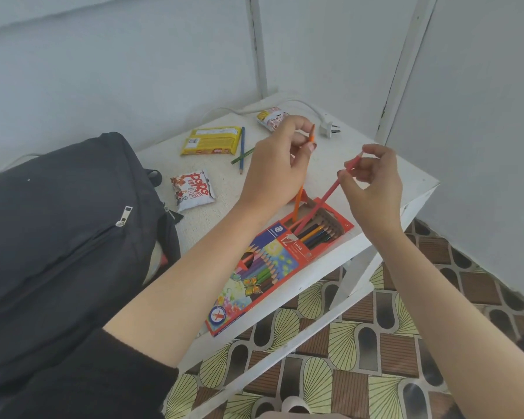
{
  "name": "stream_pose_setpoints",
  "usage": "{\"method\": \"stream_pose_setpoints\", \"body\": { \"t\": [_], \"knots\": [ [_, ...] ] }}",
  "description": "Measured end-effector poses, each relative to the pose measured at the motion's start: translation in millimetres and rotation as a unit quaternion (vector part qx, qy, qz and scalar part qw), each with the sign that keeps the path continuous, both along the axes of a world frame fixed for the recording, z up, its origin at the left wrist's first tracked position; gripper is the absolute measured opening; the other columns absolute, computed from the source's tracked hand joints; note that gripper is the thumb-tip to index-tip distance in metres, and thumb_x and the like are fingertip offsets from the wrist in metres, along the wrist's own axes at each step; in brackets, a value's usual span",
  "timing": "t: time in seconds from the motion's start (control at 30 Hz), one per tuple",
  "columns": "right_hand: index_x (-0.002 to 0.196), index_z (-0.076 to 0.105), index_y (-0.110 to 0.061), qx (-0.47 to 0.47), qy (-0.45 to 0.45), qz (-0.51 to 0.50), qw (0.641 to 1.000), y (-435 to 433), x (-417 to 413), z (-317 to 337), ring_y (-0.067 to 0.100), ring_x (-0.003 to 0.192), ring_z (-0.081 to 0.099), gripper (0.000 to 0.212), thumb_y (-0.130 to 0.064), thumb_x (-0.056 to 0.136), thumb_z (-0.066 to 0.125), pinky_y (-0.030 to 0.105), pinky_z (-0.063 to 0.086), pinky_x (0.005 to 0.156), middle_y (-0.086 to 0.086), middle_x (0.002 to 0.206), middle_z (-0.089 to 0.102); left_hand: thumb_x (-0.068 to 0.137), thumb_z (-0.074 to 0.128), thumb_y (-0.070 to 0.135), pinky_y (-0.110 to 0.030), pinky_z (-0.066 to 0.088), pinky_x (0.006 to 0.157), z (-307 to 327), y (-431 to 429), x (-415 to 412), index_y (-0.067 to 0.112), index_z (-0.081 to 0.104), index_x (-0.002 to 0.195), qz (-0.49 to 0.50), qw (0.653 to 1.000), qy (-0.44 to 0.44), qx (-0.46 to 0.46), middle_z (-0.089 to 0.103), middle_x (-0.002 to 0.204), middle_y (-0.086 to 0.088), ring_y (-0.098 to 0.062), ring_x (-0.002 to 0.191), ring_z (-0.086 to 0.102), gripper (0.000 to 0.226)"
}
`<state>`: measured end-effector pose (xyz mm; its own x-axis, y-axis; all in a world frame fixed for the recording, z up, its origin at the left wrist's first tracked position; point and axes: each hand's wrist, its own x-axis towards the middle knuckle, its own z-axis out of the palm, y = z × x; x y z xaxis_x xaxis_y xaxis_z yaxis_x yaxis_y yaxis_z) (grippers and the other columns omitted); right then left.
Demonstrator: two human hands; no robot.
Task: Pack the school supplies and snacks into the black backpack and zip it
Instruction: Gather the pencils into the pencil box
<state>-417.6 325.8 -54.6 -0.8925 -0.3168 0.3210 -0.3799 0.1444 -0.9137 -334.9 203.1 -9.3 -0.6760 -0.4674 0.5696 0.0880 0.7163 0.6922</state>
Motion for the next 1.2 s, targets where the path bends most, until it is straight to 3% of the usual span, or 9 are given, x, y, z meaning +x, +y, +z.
{"method": "stream_pose_setpoints", "body": {
  "t": [0.13,0.23,0.37,0.43,0.53,0.7,0.93,1.07,1.2],
  "knots": [
    [0.125,0.043,-0.009,0.017,0.001,0.001,1.000,1,-2,-6,-0.003,0.079,0.057,0.044,-0.012,0.087,0.063,0.011,0.045,0.077,-0.002,0.097,0.062,0.084,0.057,-0.002,-0.019,0.050,0.066,2,-4,-6,0.011,0.051,0.115,-0.028,0.998,-0.063,0.003,0.066,0.091,-0.001,-0.008,0.076,0.061,0.034],
    [0.130,0.038,-0.013,0.062,0.009,0.033,0.997,4,-1,-12,-0.001,0.085,0.058,0.052,-0.020,0.087,0.065,0.025,0.046,0.086,-0.003,0.097,0.061,0.083,0.054,-0.005,-0.018,0.050,0.066,-3,-4,-8,0.018,0.044,0.129,-0.039,0.993,-0.116,0.002,0.061,0.099,-0.001,-0.010,0.079,0.060,0.052],
    [0.143,0.020,-0.023,0.186,0.043,0.092,0.977,13,-7,-21,0.020,0.119,0.047,0.093,-0.045,0.071,0.076,0.040,0.036,0.100,0.004,0.129,0.052,0.085,0.051,-0.004,-0.016,0.049,0.066,-9,-6,-11,0.022,0.043,0.133,-0.022,0.992,-0.124,0.010,0.057,0.099,0.003,-0.007,0.079,0.058,0.056],
    [0.146,0.017,-0.021,0.238,0.077,0.092,0.964,17,-12,-24,0.027,0.128,0.039,0.103,-0.045,0.067,0.079,0.045,0.029,0.107,0.008,0.139,0.045,0.086,0.050,-0.004,-0.010,0.045,0.067,-11,-8,-13,0.022,0.042,0.136,-0.017,0.991,-0.133,0.004,0.055,0.101,0.004,-0.004,0.078,0.057,0.057],
    [0.146,0.024,-0.017,0.285,0.115,0.057,0.950,21,-17,-27,0.030,0.132,0.033,0.094,-0.040,0.072,0.076,0.044,0.020,0.109,0.010,0.141,0.042,0.087,0.050,-0.004,-0.010,0.046,0.072,-17,-8,-14,0.021,0.041,0.140,-0.016,0.988,-0.153,0.004,0.056,0.106,0.005,-0.002,0.080,0.056,0.059],
    [0.145,0.033,-0.019,0.351,0.137,0.030,0.926,24,-17,-35,0.030,0.141,0.021,0.081,-0.049,0.078,0.067,0.049,0.011,0.113,0.011,0.151,0.030,0.088,0.050,-0.006,-0.028,0.051,0.088,-29,-5,-10,0.016,0.043,0.139,-0.034,0.984,-0.177,0.012,0.058,0.127,-0.005,-0.014,0.103,0.059,0.056],
    [0.127,0.060,-0.022,0.348,0.169,0.024,0.922,27,-11,-47,0.034,0.141,0.021,0.048,-0.043,0.084,0.065,0.052,0.008,0.112,0.014,0.150,0.032,0.087,0.051,-0.008,-0.031,0.048,0.095,-45,3,-2,0.011,0.048,0.135,-0.048,0.976,-0.210,0.020,0.060,0.123,-0.010,-0.016,0.107,0.058,0.051],
    [0.117,0.067,-0.023,0.344,0.189,0.018,0.920,27,-9,-48,0.036,0.140,0.023,0.037,-0.041,0.085,0.065,0.055,0.009,0.111,0.015,0.149,0.035,0.087,0.052,-0.007,-0.035,0.051,0.092,-59,5,9,0.012,0.052,0.131,-0.070,0.969,-0.236,-0.019,0.063,0.117,-0.008,-0.014,0.103,0.060,0.048],
    [0.109,0.071,-0.025,0.332,0.192,0.011,0.923,27,-5,-47,0.037,0.138,0.026,0.028,-0.039,0.085,0.065,0.057,0.009,0.111,0.015,0.148,0.038,0.092,0.049,0.005,-0.027,0.053,0.080,-63,7,27,0.017,0.058,0.126,-0.081,0.962,-0.240,-0.105,0.067,0.110,-0.002,-0.014,0.098,0.063,0.038]
  ]
}}
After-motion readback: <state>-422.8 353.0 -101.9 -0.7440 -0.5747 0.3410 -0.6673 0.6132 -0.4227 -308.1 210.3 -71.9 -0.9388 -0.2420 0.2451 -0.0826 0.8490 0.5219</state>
